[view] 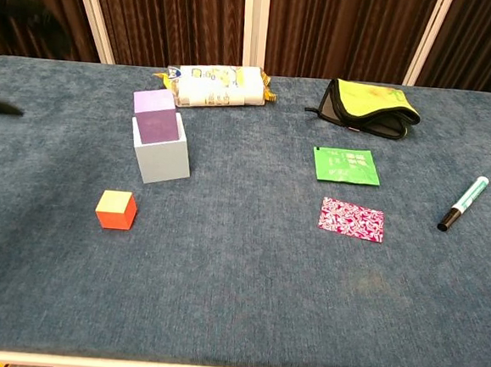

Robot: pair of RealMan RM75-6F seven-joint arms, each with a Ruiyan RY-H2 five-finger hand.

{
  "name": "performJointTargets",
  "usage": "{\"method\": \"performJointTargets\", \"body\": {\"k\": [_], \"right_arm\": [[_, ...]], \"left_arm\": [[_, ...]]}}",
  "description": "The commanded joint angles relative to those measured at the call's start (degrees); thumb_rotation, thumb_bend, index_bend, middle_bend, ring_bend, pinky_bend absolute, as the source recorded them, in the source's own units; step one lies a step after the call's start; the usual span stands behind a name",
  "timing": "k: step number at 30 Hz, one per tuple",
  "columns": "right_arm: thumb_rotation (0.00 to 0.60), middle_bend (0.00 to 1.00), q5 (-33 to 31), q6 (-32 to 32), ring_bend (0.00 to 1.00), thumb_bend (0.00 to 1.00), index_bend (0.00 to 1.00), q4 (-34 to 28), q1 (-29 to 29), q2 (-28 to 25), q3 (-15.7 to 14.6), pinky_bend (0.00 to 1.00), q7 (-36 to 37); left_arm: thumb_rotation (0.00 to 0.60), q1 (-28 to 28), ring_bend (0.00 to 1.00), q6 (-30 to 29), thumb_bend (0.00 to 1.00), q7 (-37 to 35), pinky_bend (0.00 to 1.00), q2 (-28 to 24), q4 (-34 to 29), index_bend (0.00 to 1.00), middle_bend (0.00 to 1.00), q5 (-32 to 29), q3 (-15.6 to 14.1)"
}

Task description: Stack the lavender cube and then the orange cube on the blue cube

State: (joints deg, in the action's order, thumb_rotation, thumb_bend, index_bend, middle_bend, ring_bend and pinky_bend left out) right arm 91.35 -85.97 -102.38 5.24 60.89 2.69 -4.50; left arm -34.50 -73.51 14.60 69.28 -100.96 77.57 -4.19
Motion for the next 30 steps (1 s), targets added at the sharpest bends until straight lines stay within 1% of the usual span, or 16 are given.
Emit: {"method": "performJointTargets", "body": {"k": [1, 2, 5, 7, 10, 13, 17, 20, 24, 30], "right_arm": [[0.600, 0.05, -0.2, 0.0, 0.00, 0.13, 0.02, 0.0, 0.0, 0.0, 0.1, 0.00, 0.2], [0.600, 0.05, -0.3, 0.0, 0.00, 0.13, 0.02, -0.1, 0.0, -0.1, 0.2, 0.00, 0.3], [0.600, 0.05, -0.5, 0.1, 0.00, 0.13, 0.02, -0.1, 0.1, -0.2, 0.2, 0.00, 0.5], [0.600, 0.05, -0.5, 0.2, 0.00, 0.13, 0.02, 0.0, 0.1, -0.2, 0.2, 0.00, 0.6], [0.600, 0.05, -0.4, 0.3, 0.00, 0.13, 0.02, 0.0, 0.2, -0.2, 0.2, 0.00, 0.4], [0.600, 0.05, -0.6, 0.5, 0.00, 0.13, 0.02, -0.1, 0.3, -0.2, 0.2, 0.00, 0.3], [0.600, 0.05, -1.1, 0.8, 0.00, 0.13, 0.02, -0.1, 0.4, -0.2, 0.4, 0.00, 0.3], [0.600, 0.05, -0.8, 0.6, 0.00, 0.13, 0.02, 0.0, 0.3, -0.2, 0.3, 0.00, 0.4], [0.600, 0.05, -0.9, 0.7, 0.00, 0.13, 0.02, 0.0, 0.3, -0.2, 0.3, 0.00, 0.4], [0.600, 0.05, -1.0, 0.8, 0.00, 0.13, 0.02, 0.0, 0.4, -0.1, 0.3, 0.00, 0.2]], "left_arm": [[0.600, 1.3, 0.31, 3.5, 0.19, -8.1, 0.40, -1.7, 6.5, 0.40, 0.47, 10.1, -5.0], [0.600, 1.2, 0.32, 3.9, 0.19, -9.9, 0.42, -1.7, 7.5, 0.41, 0.48, 12.4, -5.8], [0.600, 1.0, 0.34, 4.6, 0.19, -12.4, 0.46, -1.4, 9.2, 0.42, 0.50, 16.9, -7.3], [0.600, 1.1, 0.35, 4.9, 0.19, -12.6, 0.47, -0.5, 10.1, 0.43, 0.50, 18.1, -7.4], [0.600, 2.0, 0.36, 4.5, 0.19, -11.7, 0.48, 2.4, 11.5, 0.43, 0.50, 18.3, -6.3], [0.600, 3.3, 0.36, 3.6, 0.20, -9.9, 0.48, 6.1, 13.0, 0.43, 0.51, 16.4, -4.1], [0.600, 5.6, 0.36, 3.5, 0.20, -6.7, 0.47, 11.2, 13.2, 0.42, 0.51, 10.3, -0.8], [0.600, 6.4, 0.36, 4.2, 0.20, -5.0, 0.46, 13.9, 13.7, 0.42, 0.51, 7.0, 0.8], [0.600, 6.7, 0.36, 4.7, 0.20, -4.4, 0.45, 16.5, 15.7, 0.42, 0.51, 6.2, 1.7], [0.600, 7.4, 0.36, 5.5, 0.20, -4.9, 0.45, 19.3, 17.1, 0.42, 0.51, 5.0, 2.5]]}}
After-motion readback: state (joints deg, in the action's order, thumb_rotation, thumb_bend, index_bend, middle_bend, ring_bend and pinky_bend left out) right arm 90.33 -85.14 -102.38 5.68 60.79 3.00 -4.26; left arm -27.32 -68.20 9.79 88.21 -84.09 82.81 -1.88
